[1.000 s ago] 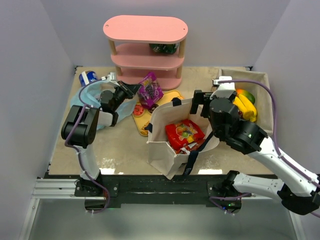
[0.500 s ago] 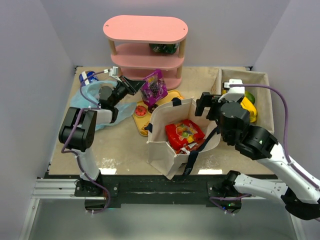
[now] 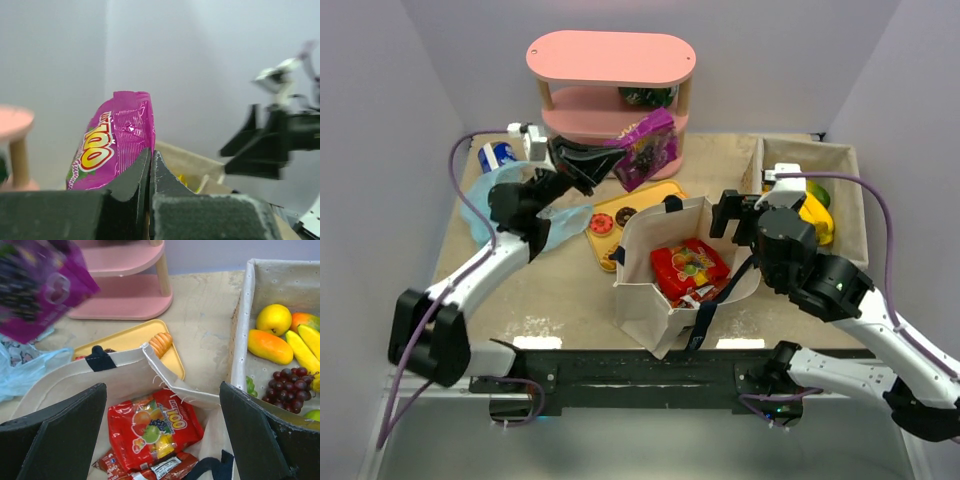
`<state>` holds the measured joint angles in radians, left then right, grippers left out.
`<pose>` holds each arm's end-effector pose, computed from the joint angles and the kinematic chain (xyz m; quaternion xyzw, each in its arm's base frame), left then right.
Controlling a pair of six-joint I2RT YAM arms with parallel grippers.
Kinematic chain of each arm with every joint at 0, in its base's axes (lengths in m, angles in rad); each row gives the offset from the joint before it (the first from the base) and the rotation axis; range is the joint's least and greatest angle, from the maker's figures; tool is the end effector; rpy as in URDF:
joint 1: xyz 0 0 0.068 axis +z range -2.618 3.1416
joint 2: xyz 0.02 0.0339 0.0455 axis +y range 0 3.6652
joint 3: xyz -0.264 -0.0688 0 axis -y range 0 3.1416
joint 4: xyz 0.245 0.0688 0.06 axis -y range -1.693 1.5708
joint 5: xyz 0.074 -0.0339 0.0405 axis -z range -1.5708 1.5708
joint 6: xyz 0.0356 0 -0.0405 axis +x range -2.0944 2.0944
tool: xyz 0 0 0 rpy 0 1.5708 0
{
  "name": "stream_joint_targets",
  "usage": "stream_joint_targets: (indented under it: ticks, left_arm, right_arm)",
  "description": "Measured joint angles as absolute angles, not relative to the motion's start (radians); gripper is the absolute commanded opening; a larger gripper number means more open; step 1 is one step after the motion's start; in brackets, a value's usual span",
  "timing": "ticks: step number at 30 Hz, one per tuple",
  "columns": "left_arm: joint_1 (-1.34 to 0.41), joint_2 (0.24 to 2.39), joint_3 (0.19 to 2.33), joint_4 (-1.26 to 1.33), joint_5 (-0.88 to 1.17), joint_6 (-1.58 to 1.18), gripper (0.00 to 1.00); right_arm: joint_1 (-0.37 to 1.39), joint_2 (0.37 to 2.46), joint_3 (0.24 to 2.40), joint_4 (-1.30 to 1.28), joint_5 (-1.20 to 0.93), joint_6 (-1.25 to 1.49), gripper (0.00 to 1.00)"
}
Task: Place the mixed food into the grocery bags and tie them
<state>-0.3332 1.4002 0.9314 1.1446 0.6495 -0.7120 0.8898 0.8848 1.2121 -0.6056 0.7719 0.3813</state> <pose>0.2771 -0.1187 0.3805 0.2053 0.4569 -0.5461 0.6715 0.1208 0.1096 0.4260 0.0334 0.7729 0.0893 0.6274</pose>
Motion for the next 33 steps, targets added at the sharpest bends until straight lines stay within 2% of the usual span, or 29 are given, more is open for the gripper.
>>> stream_joint_targets:
  ticks: [5,12,16,20,33]
  left_arm:
    - [-0.482,1.152,0.927,1.138,0.689,-0.578,0.00]
    - [-0.667,1.082,0.785,0.913,0.702,-0.402,0.00]
    - [-0.671,1.105,0.673,0.758,0.639,-0.326,0.00]
    - [-0.678,1.118,0.671,0.712,0.599,-0.301,0.00]
    - [-0.699,1.120,0.818,0.665,0.568,-0.290,0.00]
  right_arm:
    - [0.890,0.891,1.179,-0.606,0.776,0.381,0.99]
    - [0.890,0.836,1.158,-0.604,0.775,0.406,0.99]
    - [0.890,0.778,1.142,-0.607,0.770,0.423,0.99]
    - [0.890,0.744,1.142,-0.610,0.767,0.437,0.99]
    - [0.890,0.746,1.142,-0.624,0.765,0.456,0.99]
